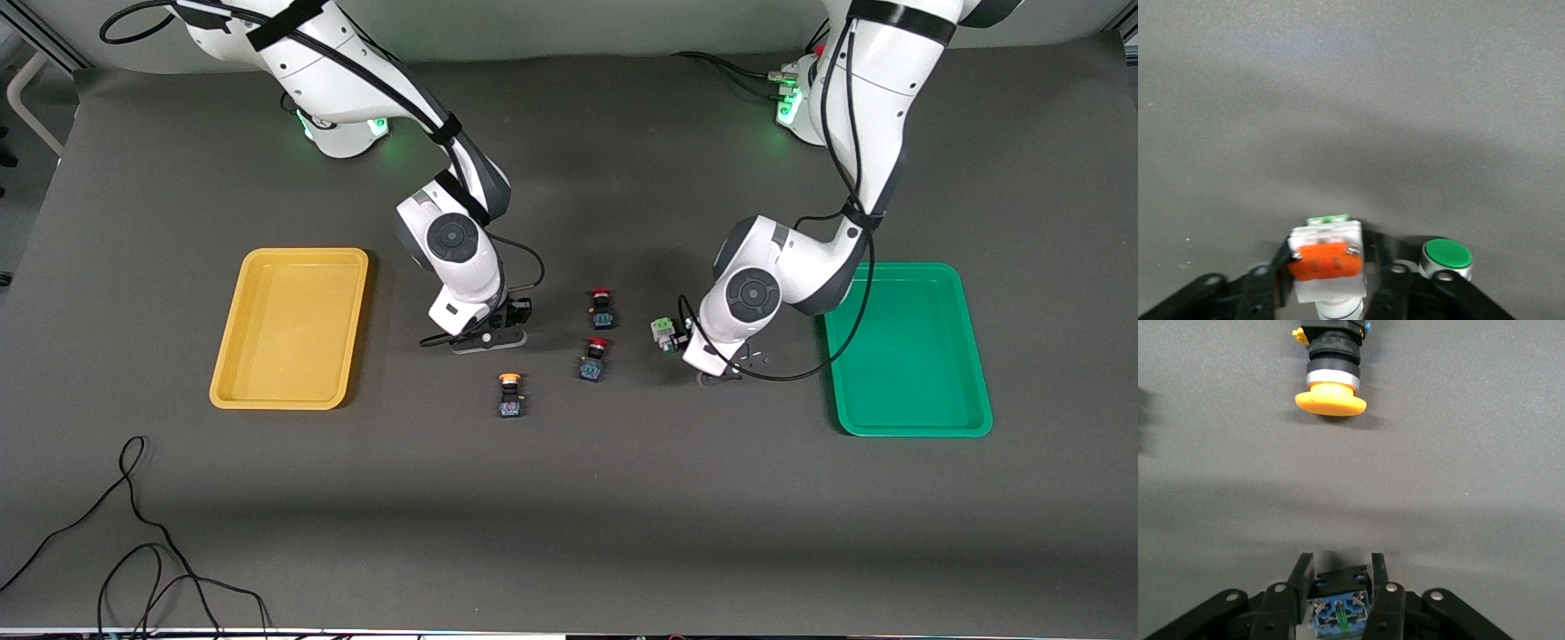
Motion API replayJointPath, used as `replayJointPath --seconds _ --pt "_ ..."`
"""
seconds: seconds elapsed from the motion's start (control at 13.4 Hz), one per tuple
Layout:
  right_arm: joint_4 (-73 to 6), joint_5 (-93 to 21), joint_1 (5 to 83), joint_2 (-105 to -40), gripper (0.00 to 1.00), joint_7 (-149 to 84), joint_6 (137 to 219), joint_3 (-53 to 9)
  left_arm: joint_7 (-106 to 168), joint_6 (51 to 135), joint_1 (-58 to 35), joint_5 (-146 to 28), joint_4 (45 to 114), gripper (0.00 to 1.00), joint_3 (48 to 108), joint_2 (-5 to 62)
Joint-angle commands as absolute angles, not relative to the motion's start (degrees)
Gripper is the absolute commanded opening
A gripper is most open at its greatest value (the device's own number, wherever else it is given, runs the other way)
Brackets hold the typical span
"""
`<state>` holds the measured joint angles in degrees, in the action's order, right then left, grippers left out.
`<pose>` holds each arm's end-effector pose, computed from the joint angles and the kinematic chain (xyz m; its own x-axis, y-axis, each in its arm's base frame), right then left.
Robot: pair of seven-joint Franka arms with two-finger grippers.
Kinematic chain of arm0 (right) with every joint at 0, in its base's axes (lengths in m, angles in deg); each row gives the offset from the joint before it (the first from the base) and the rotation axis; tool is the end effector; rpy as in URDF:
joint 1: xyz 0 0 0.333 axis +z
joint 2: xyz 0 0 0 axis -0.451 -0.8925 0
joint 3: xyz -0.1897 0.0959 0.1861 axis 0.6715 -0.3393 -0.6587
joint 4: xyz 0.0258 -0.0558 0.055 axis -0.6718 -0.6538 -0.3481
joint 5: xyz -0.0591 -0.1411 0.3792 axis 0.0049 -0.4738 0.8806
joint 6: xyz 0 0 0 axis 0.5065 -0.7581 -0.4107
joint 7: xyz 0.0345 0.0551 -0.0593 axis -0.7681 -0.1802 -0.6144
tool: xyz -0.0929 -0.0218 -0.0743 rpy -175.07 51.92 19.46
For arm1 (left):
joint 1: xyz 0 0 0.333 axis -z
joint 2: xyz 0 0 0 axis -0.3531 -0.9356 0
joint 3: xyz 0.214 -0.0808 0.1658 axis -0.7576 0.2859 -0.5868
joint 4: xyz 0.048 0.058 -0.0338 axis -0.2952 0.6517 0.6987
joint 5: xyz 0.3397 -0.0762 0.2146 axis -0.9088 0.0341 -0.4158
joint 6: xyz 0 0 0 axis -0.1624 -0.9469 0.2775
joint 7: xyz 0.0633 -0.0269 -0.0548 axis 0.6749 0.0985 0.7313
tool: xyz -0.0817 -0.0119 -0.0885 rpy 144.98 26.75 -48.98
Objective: Place green and yellow buttons in trays
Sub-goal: 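Grasp the yellow-cap button with the right gripper while the left gripper grasps the orange button, then place the yellow-cap button in the yellow tray while the left gripper places the orange button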
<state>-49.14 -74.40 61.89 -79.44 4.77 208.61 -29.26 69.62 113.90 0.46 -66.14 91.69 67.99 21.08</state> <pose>0.4808 0.3604 0.1326 0.9950 0.0993 0.0128 0.0994 -0.9950 -0.0054 0.5199 -0.2979 0.1217 0.9410 0.3052 -0.1459 0.3074 -0.9515 -0.0077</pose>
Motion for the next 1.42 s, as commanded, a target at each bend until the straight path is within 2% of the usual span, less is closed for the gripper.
replayJointPath --seconds 0.0,0.15,0.3,0.52,0.67,0.9,1.05,1.2,1.35 --pt "-45.1 -74.9 61.9 -76.0 0.2 5.5 198.2 -29.1 69.3 110.7 0.8 -67.1 91.5 0.0 67.0 23.5" --pt "-39.0 -73.1 61.3 -72.5 0.2 5.0 184.5 -28.9 67.9 104.4 0.5 -67.5 89.8 0.0 66.8 27.1" --pt "-34.8 -71.1 58.8 -69.2 0.2 1.7 175.9 -28.1 64.0 93.2 -1.2 -67.5 85.7 0.0 66.8 31.8" --pt "-34.6 -71.1 52.2 -64.5 0.2 -9.8 171.6 -25.7 54.4 74.4 -6.2 -67.5 77.5 0.0 66.8 37.4" --pt "-35.7 -71.1 51.0 -62.6 0.18 -15.3 169.6 -19.1 42.4 66.8 -13.2 -67.6 74.0 0.0 66.8 38.7" --pt "-39.2 -70.3 50.9 -62.2 0.18 -27.4 171.3 -6.7 24.8 67.6 -22.5 -70.8 74.7 0.0 66.8 38.5" --pt "-45.5 -65.2 50.8 -63.1 0.18 -37.1 178.4 0.8 18.7 70.9 -26.0 -72.5 76.6 0.0 66.8 37.9" --pt "-51.5 -60.7 50.2 -67.6 0.18 -43.8 188.7 3.4 12.9 76.6 -29.6 -72.8 80.0 0.0 66.8 36.9" --pt "-53.3 -55.8 48.8 -72.8 0.18 -48.0 195.4 3.4 10.2 84.7 -31.8 -72.7 86.1 0.0 66.8 36.7"
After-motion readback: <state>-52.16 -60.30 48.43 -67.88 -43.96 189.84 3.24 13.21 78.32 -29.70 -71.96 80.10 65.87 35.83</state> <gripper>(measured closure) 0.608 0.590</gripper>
